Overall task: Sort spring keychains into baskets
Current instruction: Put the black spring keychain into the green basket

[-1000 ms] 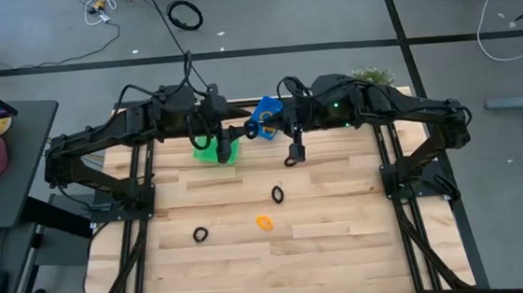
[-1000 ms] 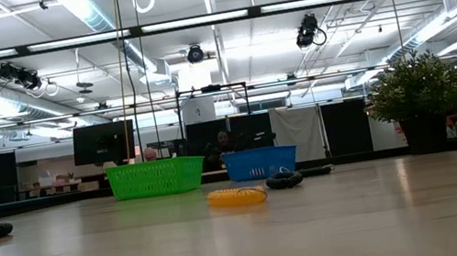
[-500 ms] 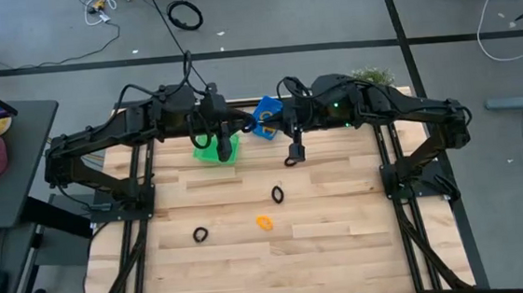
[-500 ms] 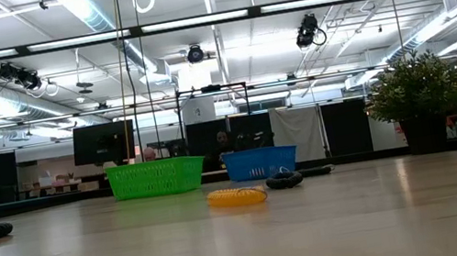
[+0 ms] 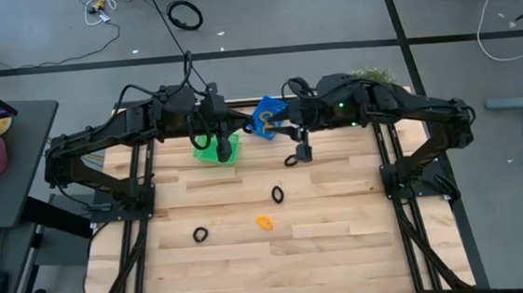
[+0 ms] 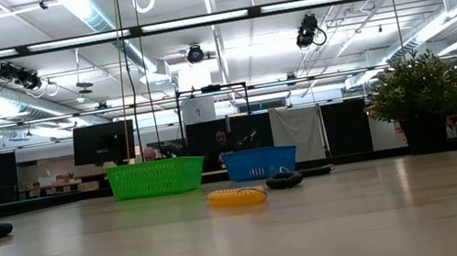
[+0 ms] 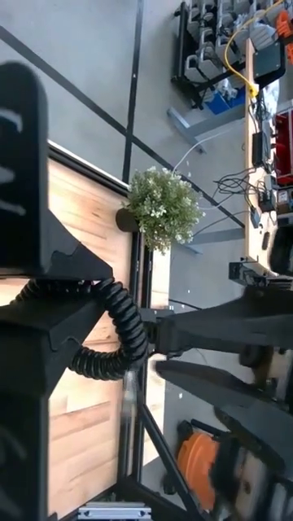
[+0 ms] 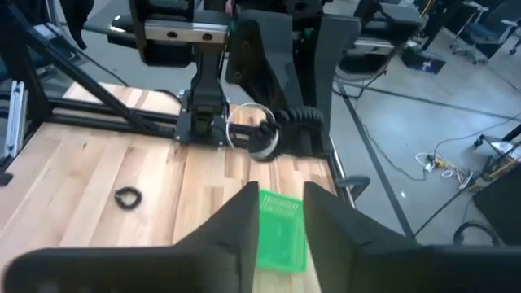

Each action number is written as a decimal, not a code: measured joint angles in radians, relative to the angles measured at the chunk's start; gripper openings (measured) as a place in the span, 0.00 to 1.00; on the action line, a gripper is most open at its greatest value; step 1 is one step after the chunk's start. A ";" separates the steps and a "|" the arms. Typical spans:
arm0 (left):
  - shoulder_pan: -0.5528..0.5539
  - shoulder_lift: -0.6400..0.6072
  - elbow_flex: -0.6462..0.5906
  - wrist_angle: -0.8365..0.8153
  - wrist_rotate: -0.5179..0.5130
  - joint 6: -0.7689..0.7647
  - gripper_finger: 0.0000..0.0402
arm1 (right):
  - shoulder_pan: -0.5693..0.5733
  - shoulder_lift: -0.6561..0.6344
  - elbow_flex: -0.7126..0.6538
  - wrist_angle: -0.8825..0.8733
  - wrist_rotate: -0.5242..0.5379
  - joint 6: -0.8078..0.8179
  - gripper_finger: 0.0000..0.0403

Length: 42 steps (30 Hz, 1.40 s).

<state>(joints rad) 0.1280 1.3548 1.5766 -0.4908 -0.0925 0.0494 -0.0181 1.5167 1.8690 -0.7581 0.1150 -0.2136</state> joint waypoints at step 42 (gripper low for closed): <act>0.053 -0.114 -0.001 -0.232 -0.763 -0.577 0.04 | -0.008 -0.148 0.001 -0.218 0.113 0.172 0.26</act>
<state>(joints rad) 0.1811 1.2407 1.5761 -0.7225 -0.8550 -0.5281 -0.0265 1.3689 1.8702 -0.9758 0.2283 -0.0413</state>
